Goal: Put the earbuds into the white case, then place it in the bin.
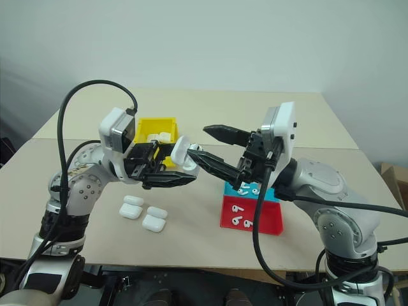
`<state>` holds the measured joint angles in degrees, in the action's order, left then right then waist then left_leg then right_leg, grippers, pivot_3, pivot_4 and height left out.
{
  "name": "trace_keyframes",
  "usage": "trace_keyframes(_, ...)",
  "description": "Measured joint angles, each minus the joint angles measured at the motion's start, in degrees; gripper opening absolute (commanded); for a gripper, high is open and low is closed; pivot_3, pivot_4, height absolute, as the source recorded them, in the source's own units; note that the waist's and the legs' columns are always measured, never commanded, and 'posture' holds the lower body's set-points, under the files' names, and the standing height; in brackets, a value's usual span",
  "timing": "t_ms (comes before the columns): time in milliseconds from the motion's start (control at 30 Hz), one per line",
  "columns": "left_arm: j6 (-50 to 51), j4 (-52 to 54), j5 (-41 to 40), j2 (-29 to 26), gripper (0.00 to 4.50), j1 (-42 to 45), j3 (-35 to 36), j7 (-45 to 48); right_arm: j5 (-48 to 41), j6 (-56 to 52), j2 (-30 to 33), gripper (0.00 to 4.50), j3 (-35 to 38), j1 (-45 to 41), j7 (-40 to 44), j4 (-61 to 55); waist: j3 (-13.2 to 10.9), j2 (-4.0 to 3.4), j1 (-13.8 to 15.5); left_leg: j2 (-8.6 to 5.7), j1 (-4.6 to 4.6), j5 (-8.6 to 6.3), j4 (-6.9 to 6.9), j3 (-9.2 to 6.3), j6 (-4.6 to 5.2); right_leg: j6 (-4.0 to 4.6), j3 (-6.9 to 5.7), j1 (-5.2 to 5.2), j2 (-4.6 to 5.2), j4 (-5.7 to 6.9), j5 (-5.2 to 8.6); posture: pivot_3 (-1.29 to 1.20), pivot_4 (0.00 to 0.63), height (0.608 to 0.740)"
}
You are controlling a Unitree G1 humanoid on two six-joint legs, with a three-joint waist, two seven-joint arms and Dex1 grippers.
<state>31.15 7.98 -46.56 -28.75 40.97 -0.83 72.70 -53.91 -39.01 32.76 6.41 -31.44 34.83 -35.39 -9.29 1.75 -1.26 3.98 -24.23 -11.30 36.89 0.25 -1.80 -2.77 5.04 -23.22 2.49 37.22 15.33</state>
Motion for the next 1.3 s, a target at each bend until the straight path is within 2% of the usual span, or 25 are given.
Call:
trace_keyframes(133, -0.56, 0.01, -0.01, 0.01, 2.77, 0.01, 0.59, 0.08, -0.30, -0.09, 2.03, 4.15, 0.92, -1.97, 0.35, 2.47, 0.00, 0.00, 0.17, -0.01, 0.00, 0.00, 0.01, 0.01, 0.00, 0.00, 0.00, 0.02, 0.02, -0.01, 0.00, 0.00, 0.150, 0.740)
trace_keyframes(267, -0.86, 0.02, -0.01, -0.83, 2.77, -0.12, 1.63, 0.55, 5.90, 0.00, 14.61, 4.15, 1.14, -4.34, 7.34, 9.78, -0.02, -0.02, 0.58, -0.02, -0.01, 0.00, 0.01, 0.02, 0.01, 0.00, -0.02, 0.03, 0.03, -0.08, 0.00, 0.00, 0.150, 0.740)
trace_keyframes(367, -0.94, 0.18, -0.01, -1.07, 2.77, -0.89, 1.99, 0.63, 15.83, 1.85, 24.88, 4.15, -5.98, -7.29, 16.72, 17.79, -0.03, -0.05, 0.48, -0.01, 0.01, -0.02, 0.00, 0.05, 0.03, 0.01, 0.00, 0.02, 0.03, -0.12, 0.01, 0.00, 0.150, 0.740)
trace_keyframes(433, -0.95, 0.31, 0.00, -1.04, 2.77, -1.33, 1.97, 0.52, 23.17, 4.23, 27.71, 3.78, -12.60, -9.72, 22.18, 23.12, -0.04, -0.05, 0.07, 0.00, 0.03, -0.02, 0.01, 0.07, 0.03, 0.02, 0.02, -0.02, 0.02, -0.10, 0.01, 0.00, 0.150, 0.740)
trace_keyframes(533, -0.95, 1.22, -0.01, -1.05, 2.77, -1.83, 2.09, 0.34, 33.18, 11.17, 27.32, 2.89, -22.28, -14.59, 32.01, 32.40, -0.09, -0.13, -0.71, -0.01, 0.02, -0.01, 0.00, 0.07, 0.03, 0.01, 0.03, -0.03, 0.02, -0.07, 0.01, 0.00, 0.150, 0.740)
trace_keyframes(733, -0.95, 2.32, -0.02, -1.52, 2.77, -2.91, 2.48, -0.71, 47.31, 32.82, 21.93, 2.89, -31.57, -22.77, 46.06, 50.04, -0.14, -0.18, -1.17, -0.01, -0.01, -0.01, 0.01, 0.06, 0.02, 0.01, 0.01, -0.03, 0.03, -0.09, 0.01, 0.00, 0.150, 0.740)
trace_keyframes(833, -0.94, 3.75, -0.06, -1.91, 2.77, -3.67, 3.02, -1.80, 54.24, 45.22, 18.10, 2.89, -34.87, -26.49, 48.87, 60.80, -0.14, -0.18, -1.22, -0.01, 0.02, -0.01, 0.01, 0.06, 0.02, 0.01, 0.01, -0.02, 0.03, -0.07, 0.01, 0.00, 0.150, 0.740)
trace_keyframes(1067, -0.66, 6.54, -0.80, -2.39, 2.77, -5.38, 3.71, -3.97, 66.17, 63.06, 9.98, 2.89, -38.06, -30.46, 44.40, 80.19, -0.16, -0.21, -1.14, -0.01, 0.03, 0.01, 0.02, 0.06, -0.01, 0.03, 0.01, -0.02, 0.04, -0.03, 0.00, 0.00, 0.150, 0.740)
trace_keyframes(1300, 0.00, 7.42, -1.53, -3.23, 2.77, -5.45, 4.32, -4.69, 71.26, 69.27, 6.75, 2.89, -38.30, -32.63, 42.41, 88.68, -0.17, -0.21, -1.19, -0.01, 0.05, 0.02, 0.01, 0.06, -0.03, 0.03, 0.01, 0.00, 0.04, -0.01, 0.00, 0.00, 0.150, 0.740)
